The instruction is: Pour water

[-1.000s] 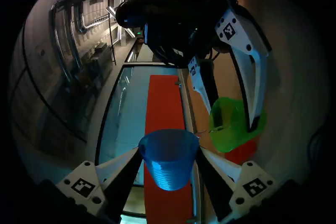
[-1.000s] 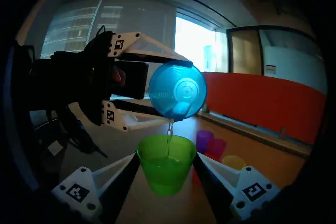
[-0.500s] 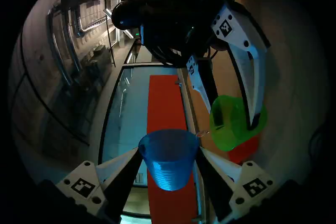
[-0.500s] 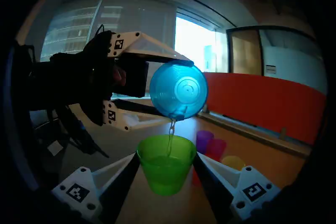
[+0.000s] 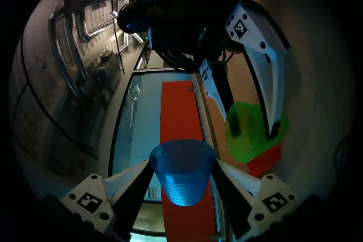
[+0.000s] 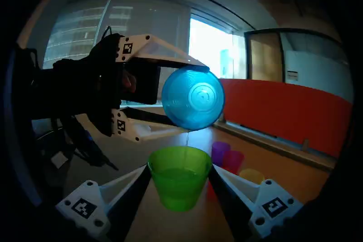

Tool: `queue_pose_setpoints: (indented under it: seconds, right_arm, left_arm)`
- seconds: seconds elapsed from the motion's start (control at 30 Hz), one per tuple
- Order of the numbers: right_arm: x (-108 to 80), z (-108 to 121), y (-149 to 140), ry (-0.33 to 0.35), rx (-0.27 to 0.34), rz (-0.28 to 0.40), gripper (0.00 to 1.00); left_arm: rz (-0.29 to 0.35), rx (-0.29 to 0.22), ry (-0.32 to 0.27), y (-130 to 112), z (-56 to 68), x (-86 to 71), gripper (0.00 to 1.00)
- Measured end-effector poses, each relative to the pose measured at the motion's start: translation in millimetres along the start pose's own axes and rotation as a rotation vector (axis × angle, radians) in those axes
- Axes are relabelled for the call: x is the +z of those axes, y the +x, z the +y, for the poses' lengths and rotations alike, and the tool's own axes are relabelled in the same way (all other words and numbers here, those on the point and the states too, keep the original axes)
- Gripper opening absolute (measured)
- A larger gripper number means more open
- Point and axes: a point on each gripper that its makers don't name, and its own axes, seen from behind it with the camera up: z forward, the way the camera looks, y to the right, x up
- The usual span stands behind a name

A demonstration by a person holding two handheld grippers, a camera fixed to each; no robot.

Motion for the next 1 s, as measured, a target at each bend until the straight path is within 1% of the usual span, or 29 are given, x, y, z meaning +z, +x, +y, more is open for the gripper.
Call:
queue_pose_setpoints:
  seconds: [0.17, 0.3, 0.47, 0.57, 0.7, 0.8, 1.0]
  right_arm:
    - [0.3, 1.2, 0.4, -0.001, 0.002, 0.003, 0.91]
    - [0.1, 1.8, -0.4, -0.003, 0.002, 0.003, 0.91]
    - [0.0, 3.1, -1.1, -0.006, 0.004, 0.004, 0.91]
    - [0.2, 3.6, -1.5, -0.008, 0.004, 0.004, 0.91]
    - [-0.3, 3.7, -1.6, -0.01, 0.003, 0.005, 0.91]
    - [-0.7, 4.1, -2.0, -0.012, 0.003, 0.006, 0.91]
    - [-2.5, 5.6, -2.3, -0.018, 0.002, 0.006, 0.91]
  left_arm:
    - [0.0, -0.003, 0.0, -0.7, -0.6, 2.3, 0.86]
    - [0.001, -0.017, 0.002, -1.1, -1.2, 3.2, 0.86]
    - [-0.002, -0.052, 0.005, -2.4, -2.3, 2.1, 0.86]
    - [-0.003, -0.087, 0.007, -2.2, -2.1, 0.9, 0.86]
    - [-0.009, -0.157, 0.004, -4.0, 1.3, -0.2, 0.86]
    - [-0.016, -0.221, 0.006, -6.2, 3.6, -1.5, 0.86]
    - [-0.033, -0.376, 0.007, -12.6, 7.9, -4.4, 0.86]
